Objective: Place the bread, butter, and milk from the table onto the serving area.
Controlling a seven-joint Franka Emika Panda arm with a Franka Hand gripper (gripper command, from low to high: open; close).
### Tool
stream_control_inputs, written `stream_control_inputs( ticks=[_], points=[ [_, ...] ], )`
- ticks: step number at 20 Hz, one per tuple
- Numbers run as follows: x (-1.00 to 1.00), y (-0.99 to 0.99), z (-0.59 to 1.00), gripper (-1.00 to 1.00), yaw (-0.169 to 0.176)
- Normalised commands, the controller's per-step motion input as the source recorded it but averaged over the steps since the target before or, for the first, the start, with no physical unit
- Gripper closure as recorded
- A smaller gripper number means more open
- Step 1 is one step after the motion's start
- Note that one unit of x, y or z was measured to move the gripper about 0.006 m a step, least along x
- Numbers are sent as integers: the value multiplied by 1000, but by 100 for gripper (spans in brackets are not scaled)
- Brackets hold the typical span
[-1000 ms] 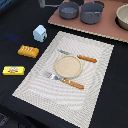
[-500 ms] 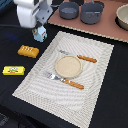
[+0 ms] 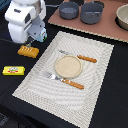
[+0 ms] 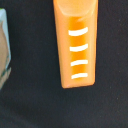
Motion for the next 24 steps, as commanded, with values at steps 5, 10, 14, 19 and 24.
stream_control_inputs(
  ticks=[5, 10, 14, 19, 24],
  points=[
    [-281, -70, -421, -100, 46],
    [-243, 30, -395, -100, 63],
    [-272, 32, -378, -100, 70],
    [-325, 30, -361, -100, 63],
    [-321, 0, -338, -100, 56]
  ],
)
